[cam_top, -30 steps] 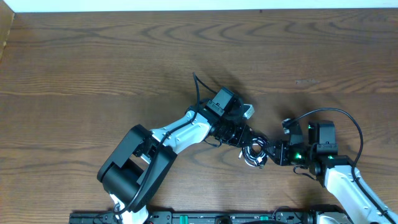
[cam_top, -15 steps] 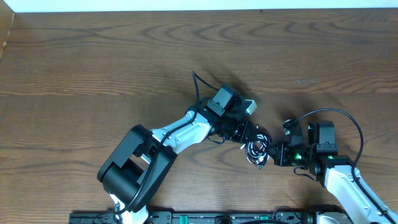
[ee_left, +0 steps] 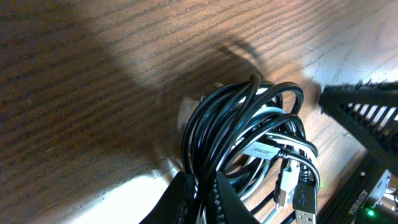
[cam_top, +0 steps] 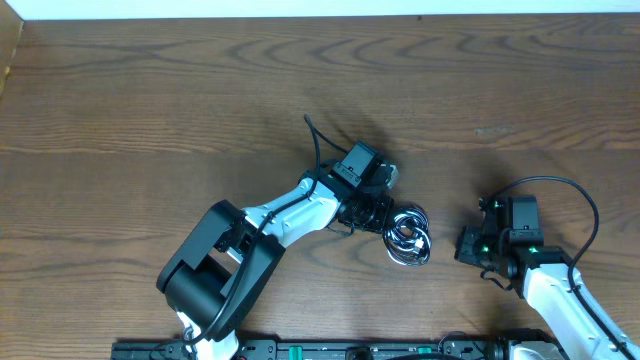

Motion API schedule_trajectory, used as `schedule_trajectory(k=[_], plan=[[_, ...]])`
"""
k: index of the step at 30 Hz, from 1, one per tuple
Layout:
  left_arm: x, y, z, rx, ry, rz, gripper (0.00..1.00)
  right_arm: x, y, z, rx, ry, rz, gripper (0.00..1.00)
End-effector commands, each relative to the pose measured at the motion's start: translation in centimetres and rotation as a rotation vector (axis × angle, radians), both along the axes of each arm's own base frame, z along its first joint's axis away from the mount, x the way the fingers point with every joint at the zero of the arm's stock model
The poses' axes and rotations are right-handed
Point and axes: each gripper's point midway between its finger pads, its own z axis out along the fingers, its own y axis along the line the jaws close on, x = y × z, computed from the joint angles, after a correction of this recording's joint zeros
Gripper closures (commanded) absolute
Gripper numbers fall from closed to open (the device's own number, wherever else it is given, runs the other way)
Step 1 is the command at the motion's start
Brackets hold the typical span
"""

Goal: Untangle cables

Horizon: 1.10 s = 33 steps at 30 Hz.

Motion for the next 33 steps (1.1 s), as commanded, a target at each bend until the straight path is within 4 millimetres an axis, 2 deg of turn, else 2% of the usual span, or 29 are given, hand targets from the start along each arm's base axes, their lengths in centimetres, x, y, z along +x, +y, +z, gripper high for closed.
schedule_trajectory(k=[1, 4, 7, 11, 13, 16, 19, 23, 24, 26, 29, 31, 33], plan=[[0.7, 0.3, -0.1, 0.021, -0.031, 0.003, 0.89, 0.2, 3.0, 0.6, 0.161, -0.037, 0.096, 0.82], [0.7, 0.3, -0.1, 0.021, -0.031, 0.003, 0.89, 0.7, 7.7, 4.1, 0.398, -0.182, 0.342, 0.7], [0.7, 0.3, -0.1, 0.021, -0.031, 0.003, 0.89, 0.7, 8.5, 5.0, 0.451, -0.211, 0.381, 0.69], [0.4, 0.0, 0.0, 0.004, -0.019, -0.006, 0.89, 0.7, 8.5, 5.0, 0.447, -0.213, 0.387, 0.73], [-0.5, -1.0, 1.0, -0.071, 0.023, -0.042, 0.88, 0.6, 8.3, 4.7, 0.423, -0.215, 0.398, 0.75], [-1.2, -2.2, 2.3, -0.171, 0.053, -0.086, 0.89, 0.5, 6.8, 3.2, 0.327, -0.168, 0.346, 0.85], [-1.0, -2.4, 2.4, -0.178, 0.044, -0.087, 0.89, 0.4, 6.4, 2.8, 0.305, -0.154, 0.333, 0.81], [-0.9, -2.3, 2.4, -0.173, 0.04, -0.084, 0.89, 0.4, 6.4, 2.9, 0.304, -0.156, 0.334, 0.64], [-0.9, -2.3, 2.4, -0.173, 0.04, -0.085, 0.89, 0.4, 6.4, 2.9, 0.304, -0.156, 0.334, 0.63], [-0.9, -2.3, 2.4, -0.173, 0.04, -0.085, 0.89, 0.5, 6.3, 2.7, 0.293, -0.154, 0.329, 0.63], [-0.9, -2.3, 2.4, -0.173, 0.04, -0.085, 0.89, 0.5, 5.6, 2.3, 0.252, -0.142, 0.309, 0.68], [-0.9, -2.3, 2.4, -0.173, 0.04, -0.085, 0.89, 0.3, 4.4, 1.4, 0.188, -0.103, 0.257, 0.74], [-0.9, -2.3, 2.4, -0.173, 0.04, -0.085, 0.89, 0.2, 3.5, 0.8, 0.149, -0.074, 0.203, 0.74]])
